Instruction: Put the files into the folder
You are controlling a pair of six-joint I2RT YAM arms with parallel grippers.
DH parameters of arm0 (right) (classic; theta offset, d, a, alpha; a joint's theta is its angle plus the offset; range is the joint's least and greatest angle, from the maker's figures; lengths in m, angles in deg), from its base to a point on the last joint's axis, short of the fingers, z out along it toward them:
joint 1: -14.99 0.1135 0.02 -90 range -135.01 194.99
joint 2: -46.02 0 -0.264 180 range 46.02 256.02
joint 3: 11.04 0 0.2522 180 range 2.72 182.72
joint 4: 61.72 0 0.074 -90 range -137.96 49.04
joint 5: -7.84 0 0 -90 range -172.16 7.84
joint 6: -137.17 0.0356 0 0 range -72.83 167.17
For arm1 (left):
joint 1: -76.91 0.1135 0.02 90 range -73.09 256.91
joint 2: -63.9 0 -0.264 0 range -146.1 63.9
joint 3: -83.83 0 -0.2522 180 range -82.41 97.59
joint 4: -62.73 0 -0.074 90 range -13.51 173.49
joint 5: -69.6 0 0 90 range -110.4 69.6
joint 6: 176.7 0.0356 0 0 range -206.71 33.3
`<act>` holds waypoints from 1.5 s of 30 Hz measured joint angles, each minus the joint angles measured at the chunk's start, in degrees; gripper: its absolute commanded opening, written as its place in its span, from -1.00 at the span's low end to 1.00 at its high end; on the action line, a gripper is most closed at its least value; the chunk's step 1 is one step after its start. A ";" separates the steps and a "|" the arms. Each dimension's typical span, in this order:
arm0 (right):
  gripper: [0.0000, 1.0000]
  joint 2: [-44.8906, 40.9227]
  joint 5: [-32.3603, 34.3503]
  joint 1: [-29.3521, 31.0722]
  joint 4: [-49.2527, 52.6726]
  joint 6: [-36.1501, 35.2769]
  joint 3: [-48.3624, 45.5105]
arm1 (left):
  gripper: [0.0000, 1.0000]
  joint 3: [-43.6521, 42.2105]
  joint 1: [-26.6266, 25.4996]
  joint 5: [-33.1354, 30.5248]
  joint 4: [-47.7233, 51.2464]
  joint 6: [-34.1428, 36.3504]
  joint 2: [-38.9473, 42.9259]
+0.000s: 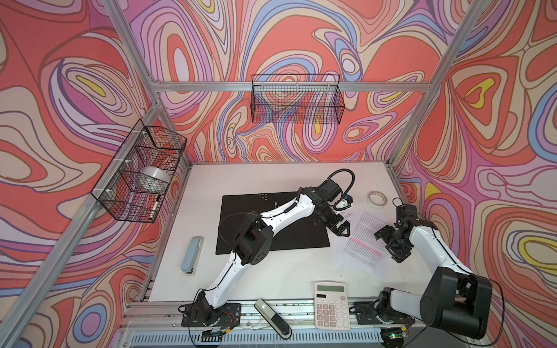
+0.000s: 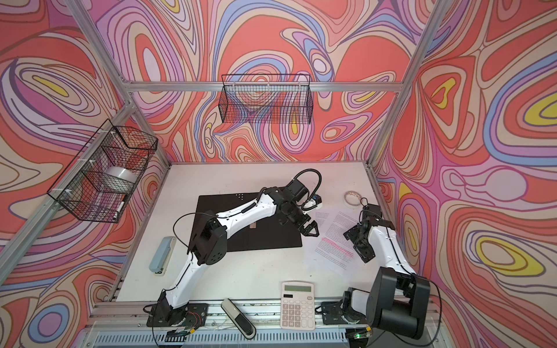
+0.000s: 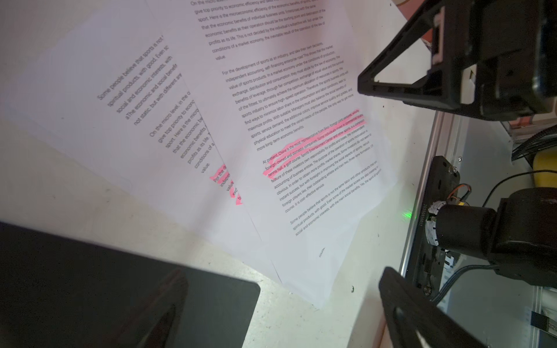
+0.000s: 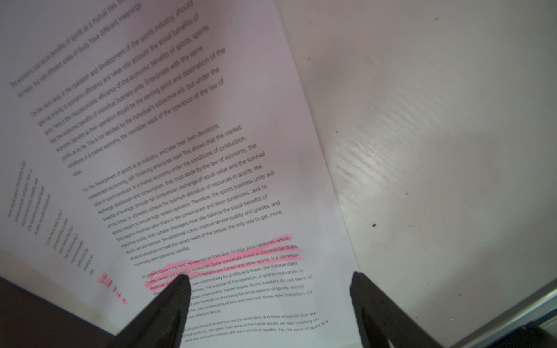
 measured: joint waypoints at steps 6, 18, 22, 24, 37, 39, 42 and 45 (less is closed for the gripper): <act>0.78 2.75 0.37 -0.55 -0.13 -0.44 -0.15 | 1.00 1.57 -1.07 -0.04 -0.07 -0.76 -1.29; 0.72 9.38 -2.51 -0.74 -3.34 -3.02 -1.66 | 1.00 2.73 -1.05 0.04 -0.04 -2.54 -3.89; 0.63 10.47 -3.34 -0.79 -4.02 -4.04 -1.79 | 1.00 3.39 -1.05 0.17 -0.15 -2.73 -4.46; 0.56 10.49 -3.52 -0.83 -3.98 -4.59 -1.79 | 1.00 3.39 -1.05 0.20 -0.31 -2.80 -4.85; 0.24 10.16 -6.38 -1.01 -4.92 -7.17 -1.84 | 1.00 7.54 -1.05 0.17 -0.72 -3.82 -10.32; 0.21 9.92 -7.13 -0.98 -5.33 -7.34 -1.92 | 1.00 7.63 -1.07 0.17 -0.70 -3.96 -10.47; 0.17 9.40 -8.09 -1.01 -5.60 -7.54 -1.97 | 1.00 8.15 -1.11 0.15 -0.83 -4.00 -11.17; 0.15 8.90 -8.92 -1.01 -5.97 -7.76 -1.99 | 1.00 8.17 -1.16 0.13 -0.87 -4.00 -11.72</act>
